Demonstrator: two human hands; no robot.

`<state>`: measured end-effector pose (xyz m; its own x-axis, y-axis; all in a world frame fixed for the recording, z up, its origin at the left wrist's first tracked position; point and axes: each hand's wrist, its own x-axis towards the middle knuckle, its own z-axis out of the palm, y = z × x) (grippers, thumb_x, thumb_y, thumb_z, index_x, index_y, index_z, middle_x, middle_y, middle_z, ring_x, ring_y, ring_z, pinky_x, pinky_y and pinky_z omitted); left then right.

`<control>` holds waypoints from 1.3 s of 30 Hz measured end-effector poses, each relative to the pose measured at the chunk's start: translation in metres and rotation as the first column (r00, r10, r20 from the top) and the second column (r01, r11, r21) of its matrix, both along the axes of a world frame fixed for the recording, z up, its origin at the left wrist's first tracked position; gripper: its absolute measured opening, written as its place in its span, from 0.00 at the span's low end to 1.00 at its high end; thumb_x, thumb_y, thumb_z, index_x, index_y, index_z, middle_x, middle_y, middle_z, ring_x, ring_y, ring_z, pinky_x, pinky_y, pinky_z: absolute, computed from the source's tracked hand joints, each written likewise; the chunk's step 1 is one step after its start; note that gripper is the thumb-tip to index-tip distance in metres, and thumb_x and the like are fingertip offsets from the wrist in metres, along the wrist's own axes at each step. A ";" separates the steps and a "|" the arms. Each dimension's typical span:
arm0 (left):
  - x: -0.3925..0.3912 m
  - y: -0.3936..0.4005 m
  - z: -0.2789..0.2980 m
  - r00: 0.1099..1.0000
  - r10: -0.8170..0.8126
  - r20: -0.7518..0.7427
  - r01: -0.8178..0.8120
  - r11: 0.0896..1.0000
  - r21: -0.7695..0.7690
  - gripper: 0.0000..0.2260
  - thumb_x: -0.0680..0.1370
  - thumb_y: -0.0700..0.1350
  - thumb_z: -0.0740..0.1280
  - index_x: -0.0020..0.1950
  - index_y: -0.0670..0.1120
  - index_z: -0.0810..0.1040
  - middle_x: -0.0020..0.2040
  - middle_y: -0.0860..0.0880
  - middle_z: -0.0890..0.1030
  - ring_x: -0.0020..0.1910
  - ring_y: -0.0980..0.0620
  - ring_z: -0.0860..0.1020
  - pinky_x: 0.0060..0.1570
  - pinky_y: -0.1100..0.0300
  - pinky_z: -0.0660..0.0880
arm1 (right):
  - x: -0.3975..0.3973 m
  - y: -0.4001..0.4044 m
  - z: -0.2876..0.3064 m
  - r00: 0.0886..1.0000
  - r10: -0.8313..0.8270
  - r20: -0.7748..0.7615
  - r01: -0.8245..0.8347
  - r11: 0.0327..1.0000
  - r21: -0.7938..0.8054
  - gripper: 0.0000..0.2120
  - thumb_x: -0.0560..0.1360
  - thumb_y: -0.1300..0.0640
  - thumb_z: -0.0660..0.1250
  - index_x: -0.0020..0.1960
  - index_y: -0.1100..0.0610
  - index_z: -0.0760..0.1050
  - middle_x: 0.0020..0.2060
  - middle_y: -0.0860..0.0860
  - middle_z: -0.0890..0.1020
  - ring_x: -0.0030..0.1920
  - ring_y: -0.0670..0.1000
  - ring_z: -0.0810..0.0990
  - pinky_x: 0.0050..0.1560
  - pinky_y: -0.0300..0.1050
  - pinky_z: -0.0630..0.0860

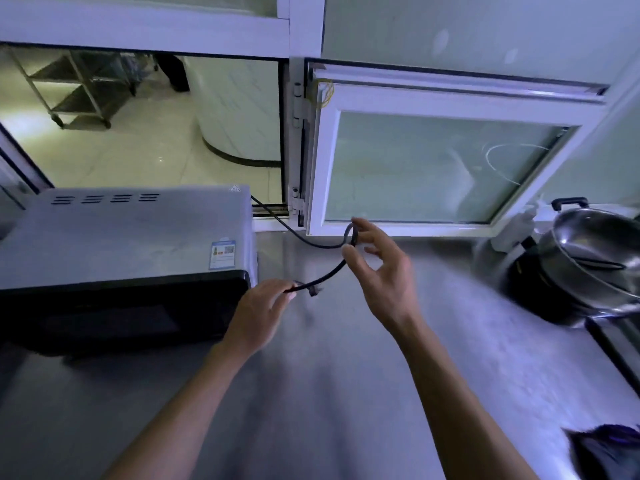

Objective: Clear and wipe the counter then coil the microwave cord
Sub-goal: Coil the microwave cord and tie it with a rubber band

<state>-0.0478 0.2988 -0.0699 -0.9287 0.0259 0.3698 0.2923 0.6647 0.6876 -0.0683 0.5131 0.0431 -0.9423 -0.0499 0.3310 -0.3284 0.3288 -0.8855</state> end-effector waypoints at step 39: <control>-0.120 0.080 -0.042 0.980 -0.067 -0.189 0.025 0.976 -0.218 0.06 0.82 0.47 0.63 0.55 0.47 0.77 0.52 0.52 0.80 0.57 0.50 0.78 0.63 0.42 0.66 | -0.076 0.069 0.005 0.967 -0.227 0.117 0.255 0.835 -0.488 0.08 0.76 0.65 0.70 0.51 0.55 0.84 0.42 0.57 0.85 0.46 0.57 0.84 0.46 0.52 0.84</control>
